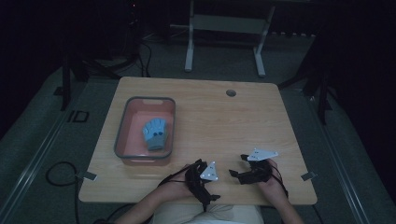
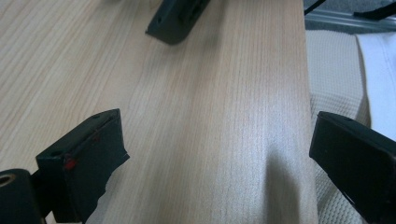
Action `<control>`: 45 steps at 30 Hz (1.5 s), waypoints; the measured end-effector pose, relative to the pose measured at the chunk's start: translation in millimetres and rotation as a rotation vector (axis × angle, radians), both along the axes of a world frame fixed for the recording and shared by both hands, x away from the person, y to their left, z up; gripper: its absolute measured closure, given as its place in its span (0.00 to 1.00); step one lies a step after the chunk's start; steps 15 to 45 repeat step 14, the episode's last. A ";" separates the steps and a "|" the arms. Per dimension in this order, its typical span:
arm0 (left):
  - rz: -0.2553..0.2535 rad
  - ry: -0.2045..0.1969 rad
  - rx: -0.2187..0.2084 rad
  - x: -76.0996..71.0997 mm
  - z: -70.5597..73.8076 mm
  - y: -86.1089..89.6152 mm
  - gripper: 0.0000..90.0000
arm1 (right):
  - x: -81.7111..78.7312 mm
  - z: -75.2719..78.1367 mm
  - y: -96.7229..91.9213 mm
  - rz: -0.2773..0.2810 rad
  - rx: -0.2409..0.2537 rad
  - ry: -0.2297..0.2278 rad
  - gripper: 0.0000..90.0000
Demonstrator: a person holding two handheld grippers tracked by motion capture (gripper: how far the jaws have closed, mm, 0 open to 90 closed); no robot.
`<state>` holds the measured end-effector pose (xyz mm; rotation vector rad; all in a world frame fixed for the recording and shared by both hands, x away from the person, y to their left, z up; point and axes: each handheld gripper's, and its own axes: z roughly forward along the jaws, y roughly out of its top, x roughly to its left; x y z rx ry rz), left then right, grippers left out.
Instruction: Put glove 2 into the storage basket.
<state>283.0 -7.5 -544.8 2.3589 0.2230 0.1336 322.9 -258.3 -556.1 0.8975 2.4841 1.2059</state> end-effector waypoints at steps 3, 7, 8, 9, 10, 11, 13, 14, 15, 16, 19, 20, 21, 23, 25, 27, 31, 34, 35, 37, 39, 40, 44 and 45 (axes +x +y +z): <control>-0.002 -0.009 0.013 -1.1 -2.2 -0.5 0.04 | -1.5 1.2 -4.8 -0.013 0.013 -0.014 0.16; 0.000 -0.015 -0.006 -1.5 -1.9 0.7 0.04 | -3.3 1.8 -8.0 -0.023 0.014 -0.030 0.16; 0.003 -0.012 -0.009 -1.5 -2.2 1.1 0.04 | -3.1 1.7 -8.3 -0.024 0.012 -0.030 0.16; 0.002 -0.015 -0.008 -1.4 -2.3 1.4 0.04 | -2.9 1.6 -8.3 -0.025 0.012 -0.031 0.16; 0.002 -0.017 -0.009 -1.4 -2.3 1.8 0.04 | -2.8 1.6 -8.2 -0.026 0.011 -0.032 0.16; 0.003 -0.017 -0.010 -1.2 -2.3 2.2 0.04 | -2.7 1.6 -8.1 -0.025 0.010 -0.032 0.16; 0.004 -0.017 -0.016 -1.2 -2.0 2.7 0.04 | -2.7 1.4 -7.7 -0.025 0.007 -0.036 0.16; 0.005 -0.015 -0.017 -1.2 -2.0 2.9 0.04 | -2.7 1.3 -7.6 -0.025 0.004 -0.037 0.16; 0.005 -0.015 -0.017 -1.2 -2.0 2.9 0.04 | -2.7 1.3 -7.6 -0.025 0.004 -0.037 0.16; 0.005 -0.015 -0.017 -1.2 -2.0 2.9 0.04 | -2.7 1.3 -7.6 -0.025 0.004 -0.037 0.16; 0.005 -0.015 -0.017 -1.2 -2.0 2.9 0.04 | -2.7 1.3 -7.6 -0.025 0.004 -0.037 0.16; 0.005 -0.015 -0.017 -1.2 -2.0 2.9 0.04 | -2.7 1.3 -7.6 -0.025 0.004 -0.037 0.16; 0.005 -0.015 -0.017 -1.2 -2.0 2.9 0.04 | -2.7 1.3 -7.6 -0.025 0.004 -0.037 0.16; 0.005 -0.015 -0.017 -1.2 -2.0 2.9 0.04 | -2.7 1.3 -7.6 -0.025 0.004 -0.037 0.16; 0.005 -0.015 -0.017 -1.2 -2.0 2.9 0.04 | -2.7 1.3 -7.6 -0.025 0.004 -0.037 0.16; 0.005 -0.015 -0.017 -1.2 -2.0 2.9 0.04 | -2.7 1.3 -7.6 -0.025 0.004 -0.037 0.16; 0.005 -0.015 -0.017 -1.2 -2.0 2.9 0.04 | -2.7 1.3 -7.6 -0.025 0.004 -0.037 0.16; 0.005 -0.015 -0.017 -1.2 -2.0 2.9 0.04 | -2.7 1.3 -7.6 -0.025 0.004 -0.037 0.16; 0.005 -0.015 -0.017 -1.2 -2.0 2.9 0.04 | -2.7 1.3 -7.6 -0.025 0.004 -0.037 0.16; 0.005 -0.015 -0.017 -1.2 -2.0 2.9 0.04 | -2.7 1.3 -7.6 -0.025 0.004 -0.037 0.16; 0.005 -0.015 -0.017 -1.2 -2.0 2.9 0.04 | -2.7 1.3 -7.6 -0.025 0.004 -0.037 0.16; 0.005 -0.015 -0.017 -1.2 -2.0 2.9 0.04 | -2.7 1.3 -7.6 -0.025 0.004 -0.037 0.16; 0.005 -0.015 -0.017 -1.2 -2.0 2.9 0.04 | -2.7 1.3 -7.6 -0.025 0.004 -0.037 0.16; 0.005 -0.015 -0.017 -1.2 -2.0 2.9 0.04 | -2.7 1.3 -7.6 -0.025 0.004 -0.037 0.16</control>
